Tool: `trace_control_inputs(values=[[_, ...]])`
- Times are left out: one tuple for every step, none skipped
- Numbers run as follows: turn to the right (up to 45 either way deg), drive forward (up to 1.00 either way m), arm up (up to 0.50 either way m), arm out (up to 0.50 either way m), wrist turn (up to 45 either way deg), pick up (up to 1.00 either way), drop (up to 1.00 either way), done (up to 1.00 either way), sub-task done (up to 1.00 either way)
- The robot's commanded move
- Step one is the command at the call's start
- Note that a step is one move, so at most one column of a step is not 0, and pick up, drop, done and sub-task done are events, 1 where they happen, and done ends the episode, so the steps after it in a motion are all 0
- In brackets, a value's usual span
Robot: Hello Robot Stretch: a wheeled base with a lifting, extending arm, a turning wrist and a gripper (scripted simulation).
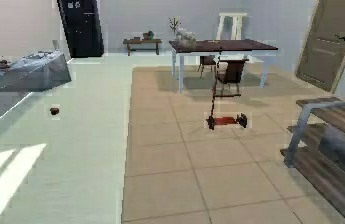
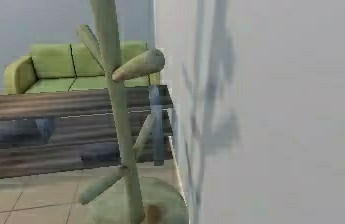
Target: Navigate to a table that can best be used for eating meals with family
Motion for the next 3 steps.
trace_control_inputs(values=[[-42.0, 0.0, 0.0, 0.0, 0.0, 0.0, 0.0, 0.0, 0.0], [0.0, 0.4, 0.0, 0.0, 0.0, 0.0, 0.0, 0.0, 0.0], [45.0, 0.0, 0.0, 0.0, 0.0, 0.0, 0.0, 0.0, 0.0]])
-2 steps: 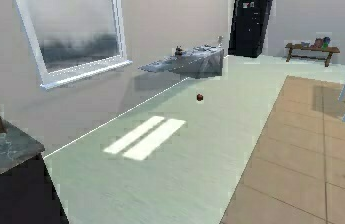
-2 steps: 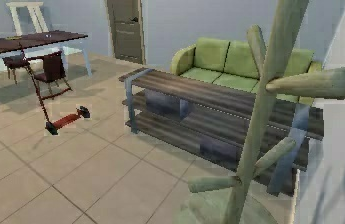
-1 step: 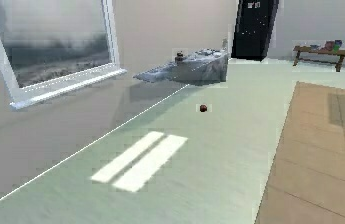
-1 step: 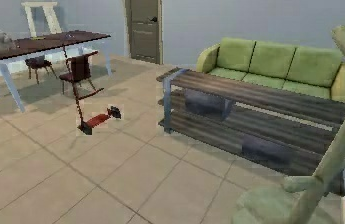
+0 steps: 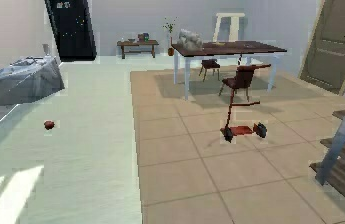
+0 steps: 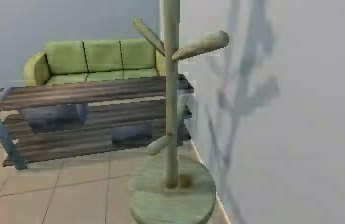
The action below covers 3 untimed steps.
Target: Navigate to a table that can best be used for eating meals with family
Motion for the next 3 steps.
trace_control_inputs(values=[[0.0, 1.0, 0.0, 0.0, 0.0, 0.0, 0.0, 0.0, 0.0], [0.0, 1.0, 0.0, 0.0, 0.0, 0.0, 0.0, 0.0, 0.0], [6.0, 0.0, 0.0, 0.0, 0.0, 0.0, 0.0, 0.0, 0.0]])
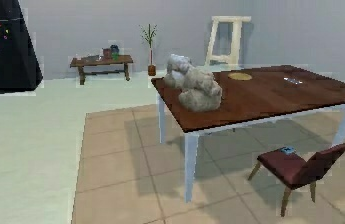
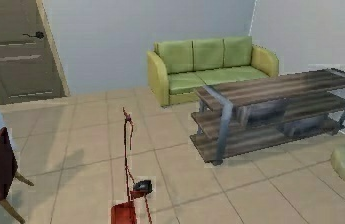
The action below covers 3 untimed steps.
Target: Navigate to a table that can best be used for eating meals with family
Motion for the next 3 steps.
trace_control_inputs(values=[[0.0, 0.15, 0.0, 0.0, 0.0, 0.0, 0.0, 0.0, 0.0], [24.0, 0.0, 0.0, 0.0, 0.0, 0.0, 0.0, 0.0, 0.0], [0.0, 0.0, 0.0, 0.0, 0.0, 0.0, 0.0, 1.0, 0.0]])
